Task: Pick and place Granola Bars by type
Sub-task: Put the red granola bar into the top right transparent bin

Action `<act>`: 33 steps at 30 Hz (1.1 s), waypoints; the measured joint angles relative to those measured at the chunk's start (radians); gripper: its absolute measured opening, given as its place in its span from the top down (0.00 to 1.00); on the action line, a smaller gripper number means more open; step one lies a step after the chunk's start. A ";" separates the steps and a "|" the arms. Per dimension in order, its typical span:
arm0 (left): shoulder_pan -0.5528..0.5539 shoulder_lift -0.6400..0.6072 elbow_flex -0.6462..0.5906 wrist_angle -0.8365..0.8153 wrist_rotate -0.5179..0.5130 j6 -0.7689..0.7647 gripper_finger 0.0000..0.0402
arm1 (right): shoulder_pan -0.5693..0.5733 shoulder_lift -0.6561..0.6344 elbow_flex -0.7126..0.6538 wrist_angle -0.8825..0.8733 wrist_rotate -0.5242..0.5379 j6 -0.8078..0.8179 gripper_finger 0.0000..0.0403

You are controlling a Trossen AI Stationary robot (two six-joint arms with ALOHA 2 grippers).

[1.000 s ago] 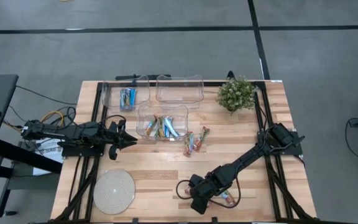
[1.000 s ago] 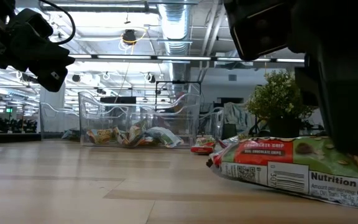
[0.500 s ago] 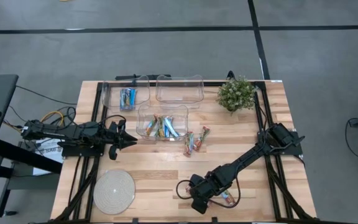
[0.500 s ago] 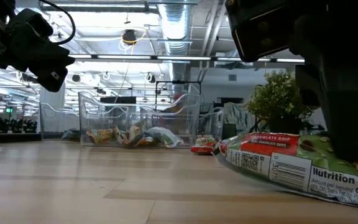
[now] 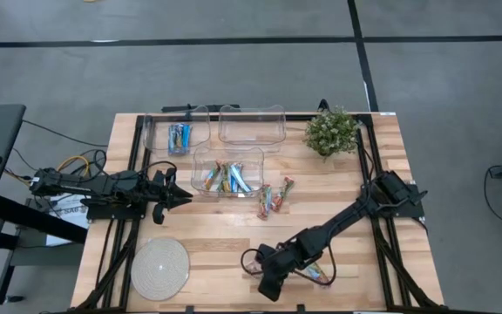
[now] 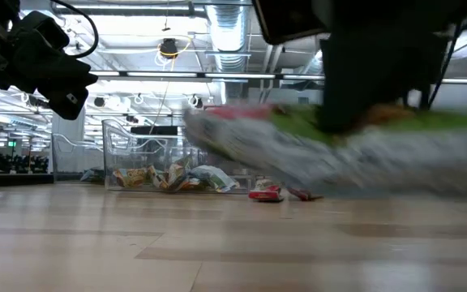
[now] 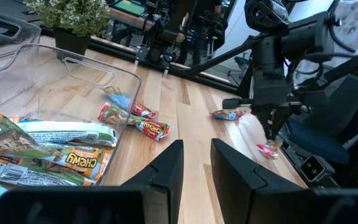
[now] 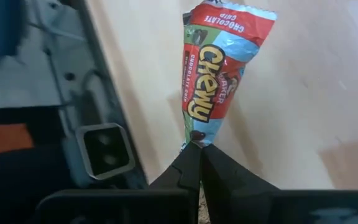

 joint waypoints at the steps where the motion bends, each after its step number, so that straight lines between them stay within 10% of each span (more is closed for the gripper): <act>1: 0.000 0.000 0.000 0.000 0.000 0.000 0.82 | -0.004 0.000 0.000 0.023 0.000 -0.002 1.00; 13: 0.000 0.000 0.000 0.000 0.000 0.000 0.82 | -0.113 -0.016 0.013 0.291 -0.003 -0.084 1.00; 33: 0.000 0.000 0.000 0.000 0.000 0.000 0.82 | -0.483 -0.218 0.059 0.172 0.050 -0.324 1.00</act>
